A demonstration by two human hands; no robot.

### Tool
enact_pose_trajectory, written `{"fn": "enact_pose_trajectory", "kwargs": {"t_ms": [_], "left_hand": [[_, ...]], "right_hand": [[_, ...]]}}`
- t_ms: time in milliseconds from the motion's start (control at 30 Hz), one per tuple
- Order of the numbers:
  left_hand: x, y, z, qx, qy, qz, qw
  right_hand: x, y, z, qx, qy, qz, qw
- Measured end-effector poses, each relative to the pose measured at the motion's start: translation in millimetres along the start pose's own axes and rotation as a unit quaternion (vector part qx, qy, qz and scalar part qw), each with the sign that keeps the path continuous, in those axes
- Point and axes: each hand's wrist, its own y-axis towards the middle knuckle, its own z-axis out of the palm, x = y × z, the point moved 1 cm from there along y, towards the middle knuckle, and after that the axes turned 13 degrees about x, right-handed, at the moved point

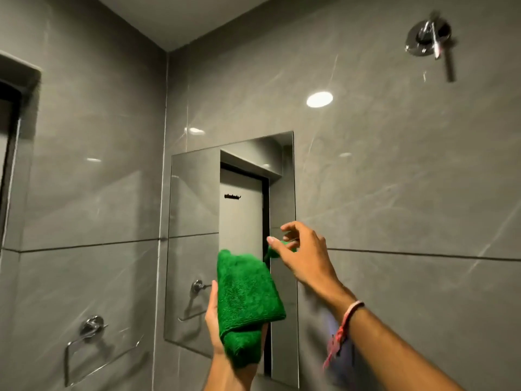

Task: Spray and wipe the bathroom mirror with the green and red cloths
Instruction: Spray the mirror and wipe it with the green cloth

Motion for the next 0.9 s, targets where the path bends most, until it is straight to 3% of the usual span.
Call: {"fn": "enact_pose_trajectory", "kwargs": {"t_ms": [133, 233, 267, 333, 400, 500, 533, 600, 633, 800, 900], "left_hand": [[-15.1, 36.2, 16.9, -0.054, 0.084, 0.084, 0.991], [-37.2, 89.8, 51.0, -0.046, 0.243, 0.158, 0.956], [-46.0, 108.7, 64.7, -0.038, 0.328, 0.204, 0.922], [-59.6, 153.6, 93.3, -0.015, 0.503, 0.301, 0.81], [-68.6, 197.3, 114.2, 0.0, 0.621, 0.332, 0.71], [-56.0, 261.4, 119.0, 0.072, 0.758, 0.307, 0.571], [-46.5, 276.8, 114.2, 0.096, 0.81, 0.275, 0.509], [-21.3, 298.7, 98.2, 0.093, 0.874, 0.242, 0.411], [-12.3, 306.9, 89.8, 0.077, 0.879, 0.257, 0.394], [-25.9, 337.3, 74.9, 0.062, 0.854, 0.308, 0.415], [-71.5, 363.0, 68.0, -0.024, 0.835, 0.281, 0.473]], "right_hand": [[-16.2, 4.4, -32.2, -0.069, -0.296, -0.07, 0.95], [-23.4, 18.0, -61.0, -0.105, -0.417, -0.087, 0.899], [-24.0, 23.4, -69.9, -0.122, -0.434, -0.092, 0.888], [-22.4, 38.3, -89.7, -0.156, -0.461, -0.099, 0.868], [-15.5, 49.3, -103.7, -0.175, -0.479, -0.108, 0.853], [-13.0, 70.7, -114.8, -0.189, -0.51, -0.12, 0.831], [-11.0, 76.0, -115.3, -0.19, -0.516, -0.123, 0.826], [-12.2, 86.3, -115.8, -0.192, -0.528, -0.129, 0.817], [-16.6, 93.7, -114.7, -0.19, -0.536, -0.131, 0.812], [-43.6, 126.0, -97.2, -0.165, -0.587, -0.118, 0.784], [-47.4, 137.4, -81.0, -0.183, -0.581, -0.11, 0.785]]}}
